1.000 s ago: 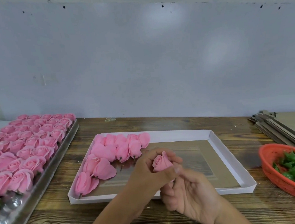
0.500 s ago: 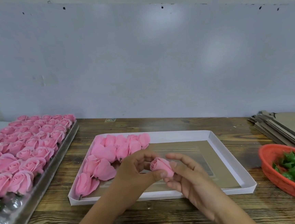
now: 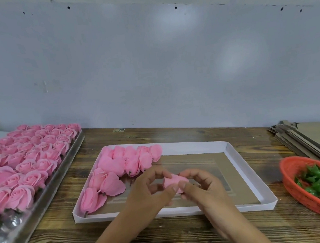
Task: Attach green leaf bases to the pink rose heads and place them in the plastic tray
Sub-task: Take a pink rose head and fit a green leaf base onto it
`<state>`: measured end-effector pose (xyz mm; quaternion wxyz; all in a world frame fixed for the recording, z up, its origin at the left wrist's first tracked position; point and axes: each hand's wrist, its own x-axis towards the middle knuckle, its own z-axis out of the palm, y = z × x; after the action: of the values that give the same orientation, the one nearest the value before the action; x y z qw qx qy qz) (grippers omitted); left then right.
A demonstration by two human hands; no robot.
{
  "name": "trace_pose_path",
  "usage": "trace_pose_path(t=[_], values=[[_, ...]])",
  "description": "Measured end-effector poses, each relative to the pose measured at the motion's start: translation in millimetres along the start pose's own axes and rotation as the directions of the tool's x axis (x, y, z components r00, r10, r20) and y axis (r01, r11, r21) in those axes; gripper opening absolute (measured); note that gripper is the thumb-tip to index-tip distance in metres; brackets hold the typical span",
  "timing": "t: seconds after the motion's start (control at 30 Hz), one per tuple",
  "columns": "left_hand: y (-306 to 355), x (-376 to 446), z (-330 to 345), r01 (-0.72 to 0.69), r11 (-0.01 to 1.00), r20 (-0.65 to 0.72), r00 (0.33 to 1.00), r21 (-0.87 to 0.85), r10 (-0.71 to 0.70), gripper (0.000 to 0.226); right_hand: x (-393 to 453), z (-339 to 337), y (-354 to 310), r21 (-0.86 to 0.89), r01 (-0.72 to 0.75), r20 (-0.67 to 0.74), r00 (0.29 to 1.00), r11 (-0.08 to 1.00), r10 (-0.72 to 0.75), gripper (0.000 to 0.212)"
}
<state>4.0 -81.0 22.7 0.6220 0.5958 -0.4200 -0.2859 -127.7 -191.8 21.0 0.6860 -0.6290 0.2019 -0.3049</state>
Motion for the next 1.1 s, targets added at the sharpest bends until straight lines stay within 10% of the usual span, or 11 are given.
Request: trace_pose_path(t=[1.1], values=[[1.4, -7.4, -3.1, 0.027, 0.995, -0.118, 0.992, -0.099, -0.039, 0.022, -1.3, -3.6, -1.0, 0.037, -0.008, 0.050, 0.999, 0.999, 0.006, 0.021]])
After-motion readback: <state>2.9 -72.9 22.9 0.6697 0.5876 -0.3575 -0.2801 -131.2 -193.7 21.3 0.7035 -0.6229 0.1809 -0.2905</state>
